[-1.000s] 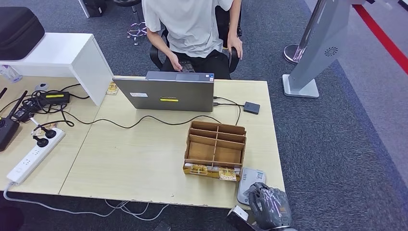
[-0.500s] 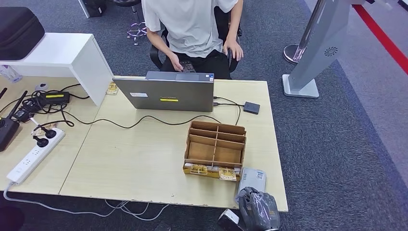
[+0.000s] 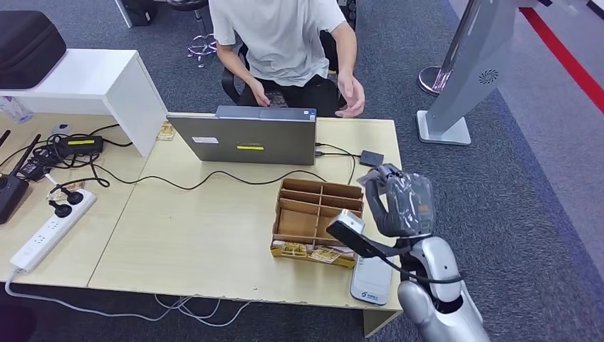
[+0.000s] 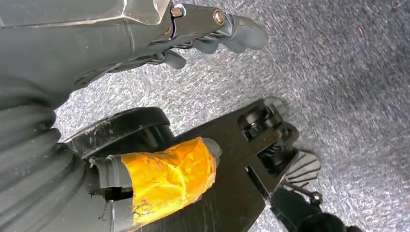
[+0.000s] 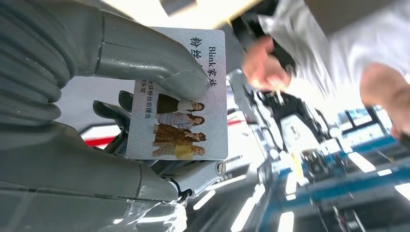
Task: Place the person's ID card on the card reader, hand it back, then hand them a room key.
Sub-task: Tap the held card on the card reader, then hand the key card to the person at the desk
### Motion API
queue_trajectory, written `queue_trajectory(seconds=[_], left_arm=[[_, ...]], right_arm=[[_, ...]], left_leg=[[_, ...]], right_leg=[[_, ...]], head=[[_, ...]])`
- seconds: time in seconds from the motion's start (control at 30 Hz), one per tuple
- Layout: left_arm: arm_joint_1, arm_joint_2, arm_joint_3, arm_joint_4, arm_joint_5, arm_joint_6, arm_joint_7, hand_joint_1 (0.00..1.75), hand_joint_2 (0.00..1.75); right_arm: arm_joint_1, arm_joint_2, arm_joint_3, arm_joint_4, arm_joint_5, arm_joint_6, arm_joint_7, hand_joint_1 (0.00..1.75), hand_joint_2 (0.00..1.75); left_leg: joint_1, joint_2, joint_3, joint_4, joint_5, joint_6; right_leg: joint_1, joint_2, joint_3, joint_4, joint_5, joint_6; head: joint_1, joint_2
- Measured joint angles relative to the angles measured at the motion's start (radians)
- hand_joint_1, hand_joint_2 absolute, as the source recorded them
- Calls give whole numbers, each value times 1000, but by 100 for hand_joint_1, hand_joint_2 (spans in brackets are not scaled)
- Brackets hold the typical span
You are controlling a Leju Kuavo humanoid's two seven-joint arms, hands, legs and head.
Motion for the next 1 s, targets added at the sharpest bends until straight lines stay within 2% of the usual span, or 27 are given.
queue_trajectory(seconds=[0.17,0.3,0.43,0.57,0.77,0.9,1.0], left_arm=[[-2,-2,0,0,-19,-31,7,0,175],[-3,-4,-1,0,-26,-47,8,0,175],[-3,-4,-2,0,-29,-50,8,0,175],[-4,-4,-5,0,-44,-62,8,0,175],[-8,-4,-24,0,-75,-74,10,0,175],[-9,-4,-32,0,-84,-84,15,0,175],[-10,-4,-38,0,-89,-97,33,0,175]], right_arm=[[-225,31,-8,54,40,119,103,175,175],[-386,51,-8,182,70,141,141,175,175],[-443,63,-8,249,75,140,149,175,175],[-498,77,-8,339,93,166,197,175,175],[-629,118,-18,628,128,155,271,175,175],[-656,140,-25,763,138,127,264,0,175],[-658,154,-29,818,139,114,248,0,175]], left_leg=[[0,1,-1,0,2,-1],[0,0,-1,0,4,0],[0,0,-2,0,4,0],[0,0,-3,0,4,0],[0,0,-3,0,4,0],[0,0,-3,0,4,0],[0,0,-3,0,4,0]], right_leg=[[0,2,-2,0,2,0],[0,1,-2,0,3,0],[0,1,-2,0,3,0],[0,1,-3,0,3,1],[0,1,-4,0,3,1],[0,1,-3,0,3,0],[0,1,-4,0,3,0]], head=[[0,0],[0,0],[0,0],[0,0],[0,0],[0,0],[0,0]])
